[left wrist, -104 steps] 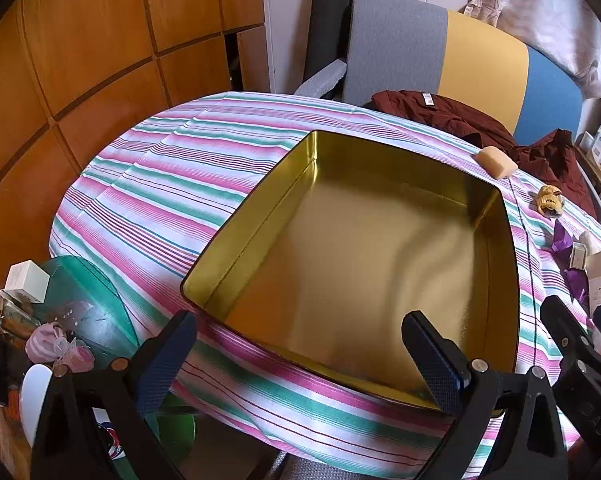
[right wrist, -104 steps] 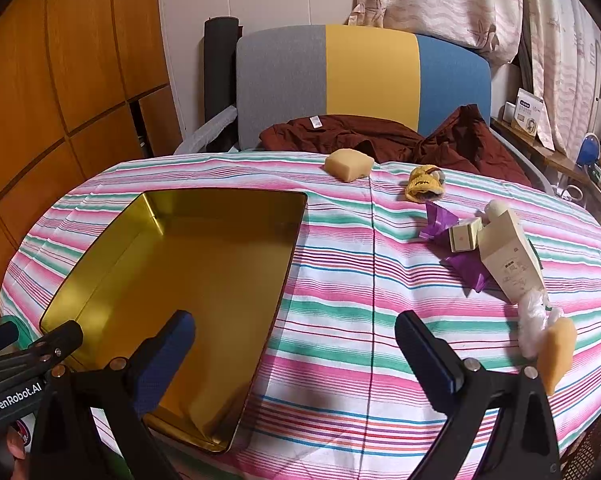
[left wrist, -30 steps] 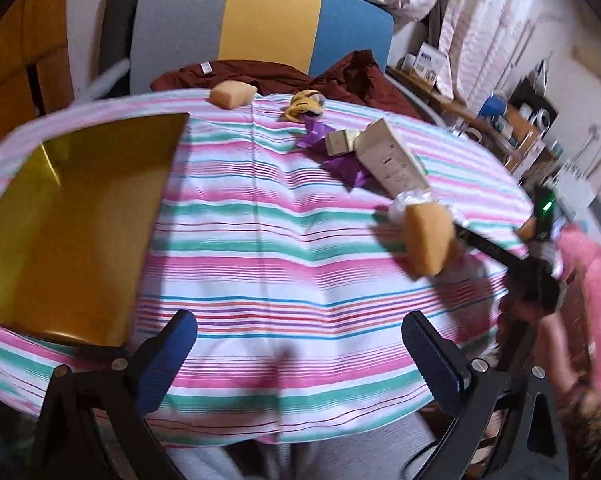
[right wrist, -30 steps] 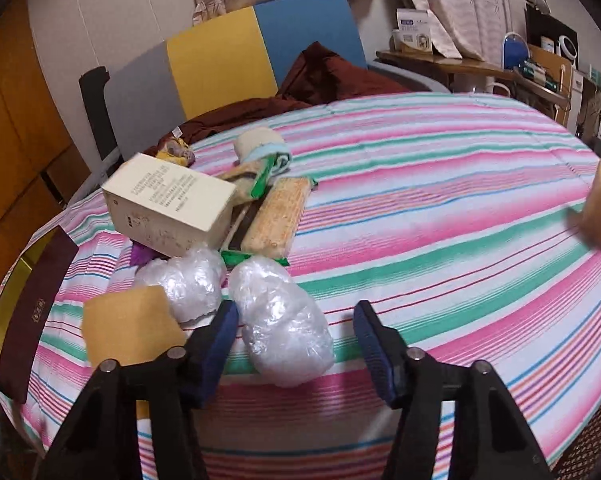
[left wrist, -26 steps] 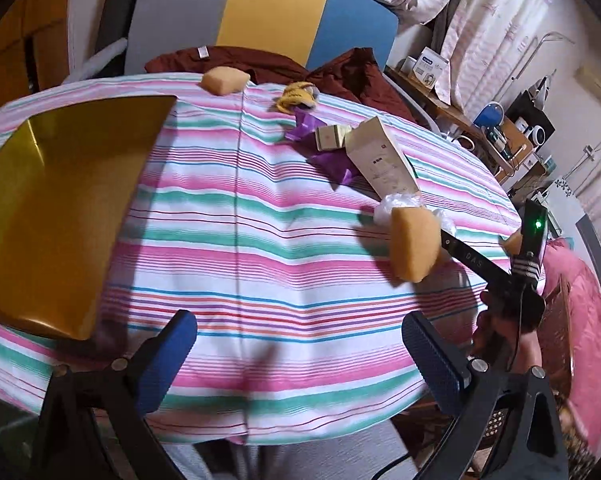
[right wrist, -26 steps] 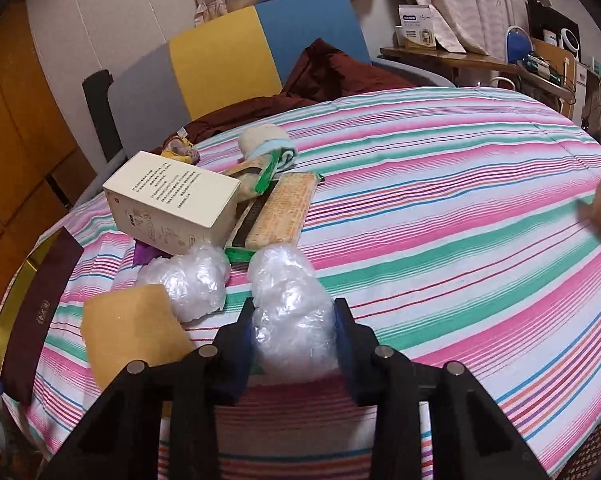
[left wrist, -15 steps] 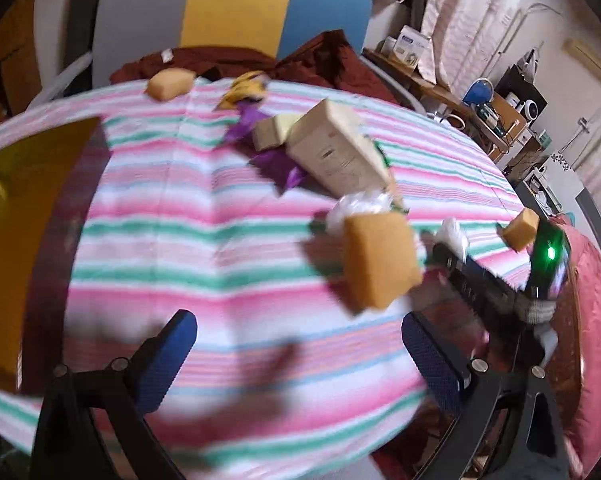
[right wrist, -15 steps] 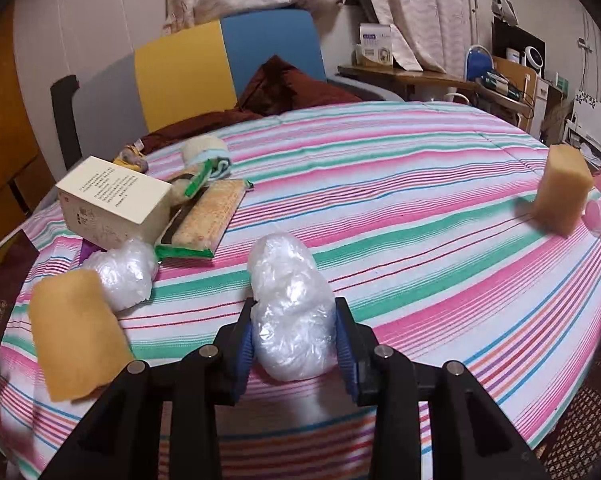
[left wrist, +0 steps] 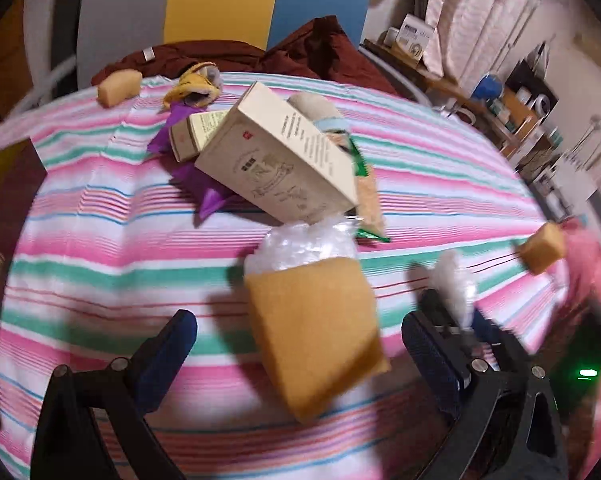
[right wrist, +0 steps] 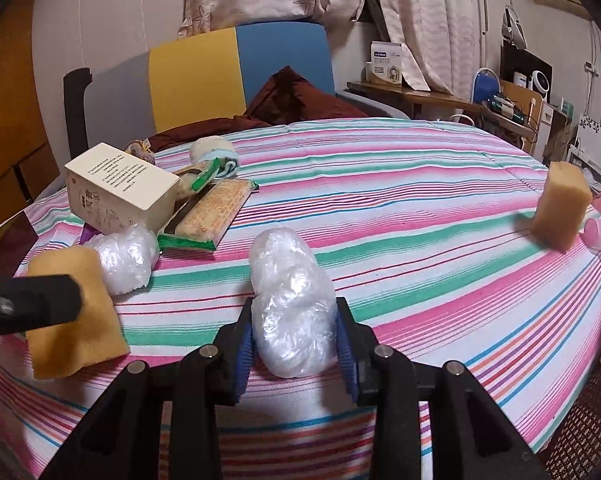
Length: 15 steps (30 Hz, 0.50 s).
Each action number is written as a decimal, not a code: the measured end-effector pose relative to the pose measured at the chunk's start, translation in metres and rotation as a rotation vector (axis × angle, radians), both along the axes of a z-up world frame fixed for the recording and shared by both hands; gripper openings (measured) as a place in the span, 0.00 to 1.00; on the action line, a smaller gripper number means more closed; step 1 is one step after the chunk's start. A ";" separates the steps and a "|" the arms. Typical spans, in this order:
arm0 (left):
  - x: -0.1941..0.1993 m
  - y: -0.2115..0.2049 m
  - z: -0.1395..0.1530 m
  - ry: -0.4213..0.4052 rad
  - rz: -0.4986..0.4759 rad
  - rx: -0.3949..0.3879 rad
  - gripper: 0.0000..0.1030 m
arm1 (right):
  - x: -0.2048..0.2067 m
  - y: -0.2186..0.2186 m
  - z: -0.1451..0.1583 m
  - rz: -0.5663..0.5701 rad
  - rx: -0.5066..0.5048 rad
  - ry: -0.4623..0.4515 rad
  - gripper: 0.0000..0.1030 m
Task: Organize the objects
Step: 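Grasp the tan sponge with the left gripper while the right gripper holds the bundle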
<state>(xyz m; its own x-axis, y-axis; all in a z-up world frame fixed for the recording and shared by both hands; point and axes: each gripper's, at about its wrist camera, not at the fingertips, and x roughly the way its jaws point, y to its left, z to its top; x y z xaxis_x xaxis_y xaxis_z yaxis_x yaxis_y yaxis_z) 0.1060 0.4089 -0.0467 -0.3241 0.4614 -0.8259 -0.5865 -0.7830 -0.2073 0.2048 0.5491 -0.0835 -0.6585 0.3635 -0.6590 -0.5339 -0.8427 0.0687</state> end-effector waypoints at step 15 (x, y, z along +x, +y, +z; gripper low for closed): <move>-0.006 -0.034 -0.002 -0.027 -0.122 0.120 0.57 | 0.002 -0.007 0.009 -0.016 -0.042 -0.003 0.34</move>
<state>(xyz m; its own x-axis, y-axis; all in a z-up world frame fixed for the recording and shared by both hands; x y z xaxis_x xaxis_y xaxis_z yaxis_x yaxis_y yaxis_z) 0.1004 0.3750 -0.0486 -0.2379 0.5921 -0.7699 -0.6689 -0.6746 -0.3121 0.2066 0.5417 -0.0749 -0.6513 0.3460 -0.6754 -0.5472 -0.8307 0.1021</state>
